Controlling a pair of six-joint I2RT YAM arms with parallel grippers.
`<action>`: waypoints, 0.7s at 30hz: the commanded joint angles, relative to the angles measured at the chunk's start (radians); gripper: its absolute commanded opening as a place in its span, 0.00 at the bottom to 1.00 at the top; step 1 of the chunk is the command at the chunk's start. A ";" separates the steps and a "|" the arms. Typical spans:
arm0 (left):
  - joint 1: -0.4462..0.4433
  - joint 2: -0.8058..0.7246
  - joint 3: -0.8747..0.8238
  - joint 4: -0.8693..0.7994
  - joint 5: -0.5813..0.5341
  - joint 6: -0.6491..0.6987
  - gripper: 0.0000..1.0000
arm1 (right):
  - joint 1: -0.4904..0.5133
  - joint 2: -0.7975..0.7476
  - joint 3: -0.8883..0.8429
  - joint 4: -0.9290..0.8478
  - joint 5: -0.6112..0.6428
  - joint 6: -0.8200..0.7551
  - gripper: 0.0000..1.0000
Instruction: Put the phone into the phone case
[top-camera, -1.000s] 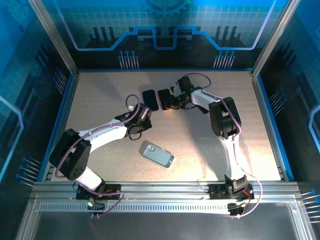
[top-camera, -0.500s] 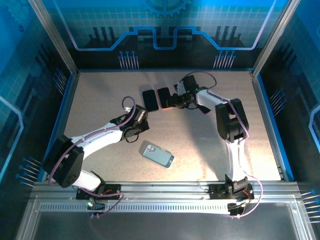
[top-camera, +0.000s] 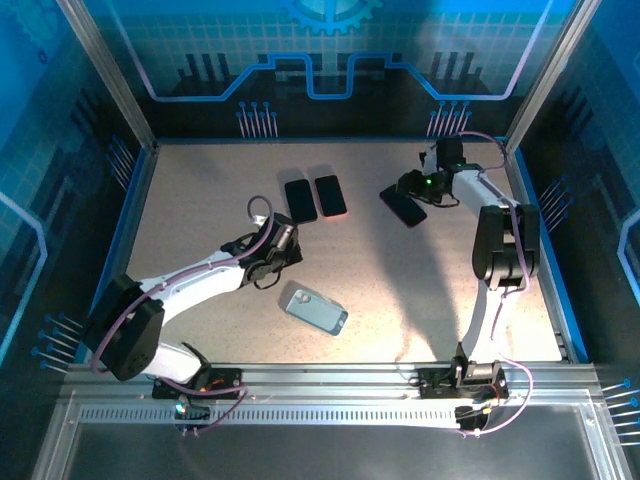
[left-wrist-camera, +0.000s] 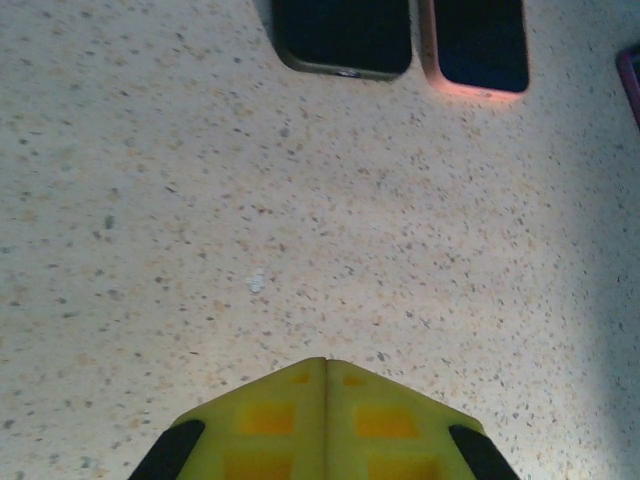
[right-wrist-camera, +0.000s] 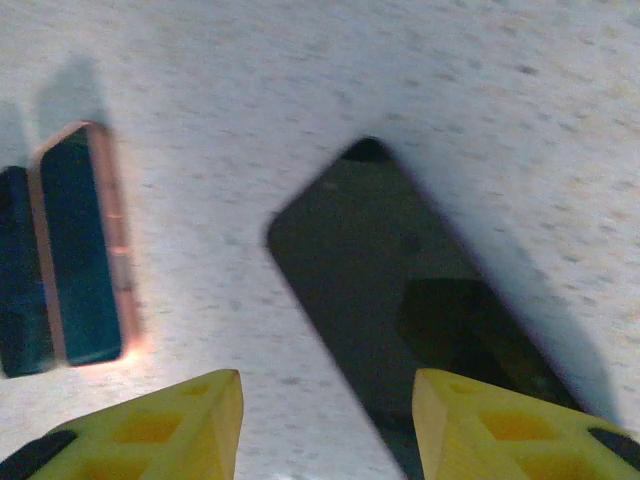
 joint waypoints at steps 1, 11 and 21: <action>-0.024 0.042 0.021 0.026 0.020 0.038 0.00 | -0.021 0.051 0.061 -0.081 0.087 -0.044 0.50; -0.032 0.112 0.083 0.029 0.046 0.041 0.00 | -0.050 0.122 0.109 -0.148 0.079 -0.063 0.52; -0.031 0.108 0.083 0.015 0.029 0.058 0.00 | -0.024 0.110 0.015 -0.118 0.062 -0.051 0.54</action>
